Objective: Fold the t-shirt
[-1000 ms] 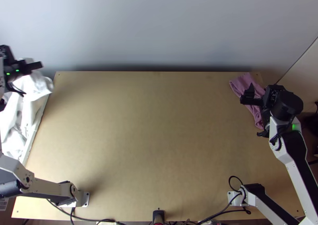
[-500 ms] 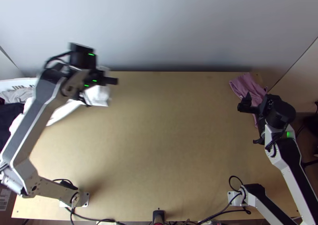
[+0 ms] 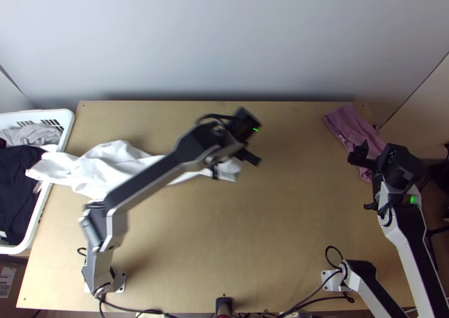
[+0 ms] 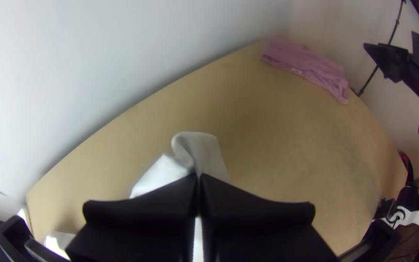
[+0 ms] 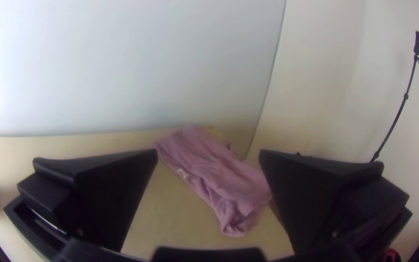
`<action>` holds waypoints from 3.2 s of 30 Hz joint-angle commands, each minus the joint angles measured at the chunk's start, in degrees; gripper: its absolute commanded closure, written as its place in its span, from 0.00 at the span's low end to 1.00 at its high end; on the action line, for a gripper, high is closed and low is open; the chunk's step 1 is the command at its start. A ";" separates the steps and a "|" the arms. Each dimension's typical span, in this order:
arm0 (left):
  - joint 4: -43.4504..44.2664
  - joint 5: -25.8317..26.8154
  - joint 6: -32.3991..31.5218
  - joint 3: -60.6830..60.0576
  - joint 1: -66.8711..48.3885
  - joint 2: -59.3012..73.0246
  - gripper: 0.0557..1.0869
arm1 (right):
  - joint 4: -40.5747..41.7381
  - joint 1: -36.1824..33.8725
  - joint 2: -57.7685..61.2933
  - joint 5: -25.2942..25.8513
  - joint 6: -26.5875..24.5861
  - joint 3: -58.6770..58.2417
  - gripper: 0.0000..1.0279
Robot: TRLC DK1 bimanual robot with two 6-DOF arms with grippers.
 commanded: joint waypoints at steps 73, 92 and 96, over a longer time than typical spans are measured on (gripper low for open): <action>3.97 4.41 0.03 -32.93 8.24 -24.72 0.05 | -41.46 5.77 9.02 -31.91 -23.81 -4.52 0.05; 3.62 4.32 0.12 -38.56 20.46 -34.48 0.05 | -33.47 3.57 22.03 -31.73 -28.91 -0.92 0.05; 3.62 4.32 0.56 -39.79 20.72 -35.71 0.05 | -32.85 0.59 24.05 -31.82 -30.05 2.34 0.05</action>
